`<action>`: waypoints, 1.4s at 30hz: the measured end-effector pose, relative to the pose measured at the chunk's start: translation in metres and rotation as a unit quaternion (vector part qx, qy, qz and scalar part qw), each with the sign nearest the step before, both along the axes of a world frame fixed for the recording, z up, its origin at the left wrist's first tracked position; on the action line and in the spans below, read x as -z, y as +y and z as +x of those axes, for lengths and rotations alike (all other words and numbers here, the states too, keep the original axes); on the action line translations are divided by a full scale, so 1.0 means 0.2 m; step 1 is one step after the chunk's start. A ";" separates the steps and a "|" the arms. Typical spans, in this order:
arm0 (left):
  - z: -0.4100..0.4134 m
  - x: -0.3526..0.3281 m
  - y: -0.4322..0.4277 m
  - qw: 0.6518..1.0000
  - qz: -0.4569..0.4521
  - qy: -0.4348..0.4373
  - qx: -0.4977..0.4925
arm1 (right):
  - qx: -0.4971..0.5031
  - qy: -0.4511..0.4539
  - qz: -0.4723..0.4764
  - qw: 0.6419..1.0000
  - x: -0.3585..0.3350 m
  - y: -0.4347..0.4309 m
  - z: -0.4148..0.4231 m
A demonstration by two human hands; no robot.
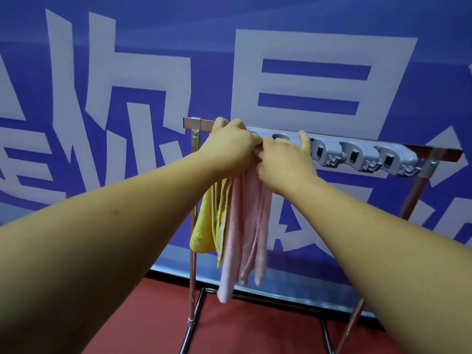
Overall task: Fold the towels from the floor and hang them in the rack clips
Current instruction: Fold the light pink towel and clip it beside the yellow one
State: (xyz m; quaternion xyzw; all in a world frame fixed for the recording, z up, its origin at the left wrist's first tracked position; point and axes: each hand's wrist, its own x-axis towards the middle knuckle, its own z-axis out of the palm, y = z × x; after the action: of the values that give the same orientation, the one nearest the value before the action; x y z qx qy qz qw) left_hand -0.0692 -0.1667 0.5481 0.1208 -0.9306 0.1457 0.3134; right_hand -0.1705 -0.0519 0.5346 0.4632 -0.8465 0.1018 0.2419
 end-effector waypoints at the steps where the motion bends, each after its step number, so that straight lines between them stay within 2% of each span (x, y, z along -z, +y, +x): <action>1: 0.00 0.00 -0.01 1.000 0.004 0.007 0.008 | 0.001 0.009 0.006 1.000 -0.01 0.02 0.00; 6: 0.01 0.06 -0.01 0.999 0.046 -0.008 -0.001 | 0.015 0.037 0.071 0.997 0.01 0.10 -0.02; 9: 0.03 0.07 -0.01 0.997 0.052 0.050 0.012 | 0.011 0.013 0.093 0.996 0.02 0.11 -0.01; 14: 0.01 0.03 0.01 0.997 0.007 0.064 0.033 | -0.018 -0.067 0.000 0.998 0.01 0.07 0.04; 16: 0.00 0.04 0.02 0.997 -0.002 0.047 0.063 | -0.008 -0.071 -0.016 0.997 0.01 0.07 0.05; 19: 0.02 0.06 0.00 0.997 0.026 -0.003 0.070 | -0.004 -0.088 0.018 0.996 0.05 0.08 0.04; 22: 0.09 0.02 0.02 0.990 0.120 -0.033 0.065 | -0.010 -0.092 0.041 0.995 0.07 0.09 0.02; 24: 0.10 -0.02 0.05 0.981 0.181 -0.050 0.052 | -0.016 -0.110 0.009 0.994 0.05 0.08 0.01; 27: 0.08 -0.06 0.09 0.980 0.183 -0.072 0.036 | -0.025 -0.139 -0.038 0.989 0.01 0.08 0.04; 32: 0.01 -0.11 0.12 0.978 0.179 -0.103 -0.006 | -0.027 -0.166 0.017 0.986 0.00 0.11 0.06; 36: 0.03 -0.08 0.13 0.974 0.149 -0.165 -0.046 | -0.019 -0.120 0.044 0.992 -0.02 0.17 0.04; 42: 0.18 -0.04 0.20 0.972 0.147 -0.158 -0.098 | -0.007 -0.055 0.055 0.997 -0.09 0.35 0.12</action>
State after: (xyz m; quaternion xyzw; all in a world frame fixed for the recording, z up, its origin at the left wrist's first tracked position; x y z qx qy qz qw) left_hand -0.0334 -0.1262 0.5557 0.2319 -0.9630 0.0545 0.1257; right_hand -0.1463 0.0183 0.5527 0.4756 -0.8596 0.0821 0.1681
